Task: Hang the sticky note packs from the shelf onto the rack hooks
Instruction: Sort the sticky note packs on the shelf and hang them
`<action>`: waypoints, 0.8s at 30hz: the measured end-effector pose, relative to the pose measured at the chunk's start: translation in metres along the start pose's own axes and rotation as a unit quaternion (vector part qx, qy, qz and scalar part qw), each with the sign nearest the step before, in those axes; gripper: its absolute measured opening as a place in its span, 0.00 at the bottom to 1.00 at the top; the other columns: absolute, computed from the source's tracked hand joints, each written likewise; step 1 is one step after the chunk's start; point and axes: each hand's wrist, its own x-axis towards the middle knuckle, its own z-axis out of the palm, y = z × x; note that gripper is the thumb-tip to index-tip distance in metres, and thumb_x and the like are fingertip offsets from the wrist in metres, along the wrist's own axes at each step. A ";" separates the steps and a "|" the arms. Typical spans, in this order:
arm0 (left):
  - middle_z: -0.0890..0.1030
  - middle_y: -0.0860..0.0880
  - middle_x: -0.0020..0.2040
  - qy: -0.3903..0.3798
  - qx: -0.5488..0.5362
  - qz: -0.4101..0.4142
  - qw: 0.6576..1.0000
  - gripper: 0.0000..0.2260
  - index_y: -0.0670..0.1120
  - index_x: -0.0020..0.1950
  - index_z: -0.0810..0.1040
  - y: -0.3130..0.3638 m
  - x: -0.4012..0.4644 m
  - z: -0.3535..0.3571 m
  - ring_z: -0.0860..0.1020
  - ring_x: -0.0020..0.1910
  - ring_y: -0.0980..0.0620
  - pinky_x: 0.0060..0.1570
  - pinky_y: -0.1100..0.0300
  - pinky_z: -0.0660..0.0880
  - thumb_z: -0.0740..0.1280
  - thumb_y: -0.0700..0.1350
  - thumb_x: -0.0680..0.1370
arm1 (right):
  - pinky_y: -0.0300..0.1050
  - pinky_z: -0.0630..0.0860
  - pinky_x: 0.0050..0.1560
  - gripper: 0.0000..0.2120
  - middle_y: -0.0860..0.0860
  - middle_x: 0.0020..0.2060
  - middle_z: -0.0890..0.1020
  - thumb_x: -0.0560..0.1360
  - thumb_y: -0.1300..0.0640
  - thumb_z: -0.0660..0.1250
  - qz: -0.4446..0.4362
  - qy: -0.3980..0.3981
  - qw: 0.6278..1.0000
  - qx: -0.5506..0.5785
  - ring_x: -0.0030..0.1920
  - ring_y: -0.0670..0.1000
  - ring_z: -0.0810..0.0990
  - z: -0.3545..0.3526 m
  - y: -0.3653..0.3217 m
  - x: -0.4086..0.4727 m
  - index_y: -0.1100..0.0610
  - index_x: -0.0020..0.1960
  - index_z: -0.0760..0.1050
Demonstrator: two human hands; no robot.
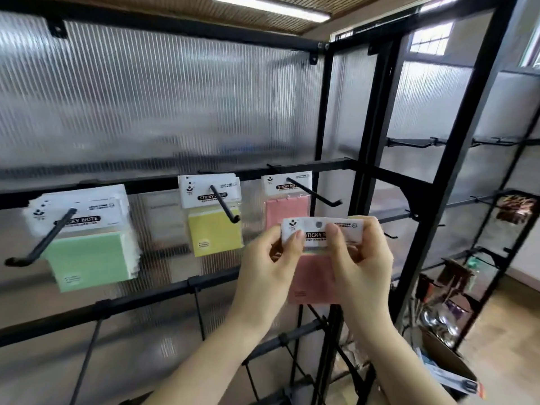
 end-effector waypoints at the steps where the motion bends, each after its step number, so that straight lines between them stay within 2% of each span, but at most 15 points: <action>1: 0.77 0.50 0.33 0.005 -0.001 0.002 1.000 0.12 0.46 0.41 0.77 0.002 0.003 0.005 0.73 0.32 0.59 0.33 0.67 0.69 0.64 0.53 0.79 | 0.27 0.70 0.36 0.09 0.37 0.35 0.79 0.76 0.57 0.66 0.000 0.001 1.000 0.009 0.34 0.37 0.77 -0.003 0.000 0.006 0.49 0.40 0.70; 4: 0.69 0.52 0.27 0.032 0.014 0.009 0.999 0.18 0.48 0.32 0.69 0.005 0.015 0.020 0.66 0.28 0.59 0.30 0.68 0.63 0.64 0.55 0.78 | 0.29 0.69 0.35 0.08 0.45 0.32 0.78 0.76 0.59 0.67 0.020 -0.018 0.999 0.032 0.33 0.40 0.76 -0.011 0.007 0.022 0.55 0.39 0.71; 7: 0.64 0.44 0.28 0.071 0.037 0.022 0.997 0.23 0.43 0.31 0.63 0.003 0.026 0.031 0.64 0.29 0.56 0.30 0.65 0.61 0.64 0.59 0.76 | 0.30 0.69 0.36 0.09 0.47 0.31 0.77 0.77 0.60 0.67 0.026 -0.039 0.998 0.039 0.32 0.40 0.75 -0.016 0.014 0.034 0.55 0.38 0.72; 11: 0.63 0.45 0.28 0.100 0.068 0.040 0.992 0.23 0.41 0.33 0.68 -0.002 0.032 0.039 0.62 0.29 0.57 0.30 0.66 0.60 0.63 0.59 0.75 | 0.29 0.68 0.35 0.09 0.42 0.30 0.77 0.77 0.57 0.67 0.015 -0.069 0.996 0.063 0.31 0.39 0.73 -0.019 0.022 0.043 0.52 0.38 0.72; 14: 0.61 0.53 0.27 0.118 0.073 0.052 0.989 0.20 0.49 0.30 0.61 -0.001 0.034 0.041 0.61 0.28 0.59 0.30 0.68 0.60 0.63 0.57 0.76 | 0.27 0.66 0.34 0.09 0.39 0.29 0.75 0.76 0.56 0.66 0.001 -0.079 0.993 0.090 0.31 0.37 0.72 -0.020 0.027 0.047 0.50 0.38 0.71; 16: 0.61 0.54 0.27 0.122 0.076 0.062 0.988 0.20 0.51 0.30 0.60 0.000 0.033 0.043 0.61 0.29 0.60 0.30 0.69 0.60 0.64 0.55 0.76 | 0.27 0.66 0.33 0.10 0.38 0.29 0.74 0.76 0.58 0.66 -0.004 -0.079 0.991 0.106 0.30 0.37 0.71 -0.020 0.032 0.049 0.50 0.37 0.70; 18: 0.62 0.49 0.27 0.123 0.077 0.074 0.987 0.21 0.46 0.31 0.61 -0.001 0.032 0.046 0.61 0.29 0.57 0.30 0.66 0.60 0.64 0.55 0.77 | 0.26 0.65 0.33 0.11 0.38 0.29 0.74 0.76 0.58 0.65 -0.003 -0.079 0.989 0.125 0.30 0.37 0.71 -0.021 0.036 0.051 0.49 0.37 0.70; 20: 0.63 0.43 0.28 0.125 0.084 0.076 0.986 0.24 0.38 0.32 0.63 -0.001 0.033 0.049 0.62 0.30 0.48 0.31 0.59 0.61 0.64 0.56 0.76 | 0.26 0.66 0.33 0.11 0.37 0.28 0.74 0.76 0.58 0.65 0.002 -0.088 0.986 0.140 0.30 0.37 0.71 -0.022 0.039 0.054 0.49 0.37 0.70; 21: 0.64 0.41 0.29 0.129 0.087 0.076 0.985 0.25 0.37 0.33 0.64 -0.001 0.033 0.051 0.63 0.31 0.46 0.32 0.57 0.61 0.64 0.56 0.76 | 0.25 0.65 0.32 0.11 0.37 0.27 0.74 0.76 0.57 0.65 0.008 -0.099 0.984 0.147 0.29 0.37 0.71 -0.022 0.040 0.056 0.49 0.37 0.70; 24: 0.66 0.43 0.29 0.145 0.081 0.082 0.983 0.23 0.37 0.34 0.68 -0.001 0.034 0.055 0.64 0.30 0.52 0.31 0.61 0.63 0.64 0.55 0.76 | 0.29 0.65 0.30 0.10 0.40 0.26 0.73 0.75 0.53 0.66 0.046 -0.141 0.975 0.165 0.28 0.39 0.68 -0.021 0.045 0.062 0.55 0.37 0.72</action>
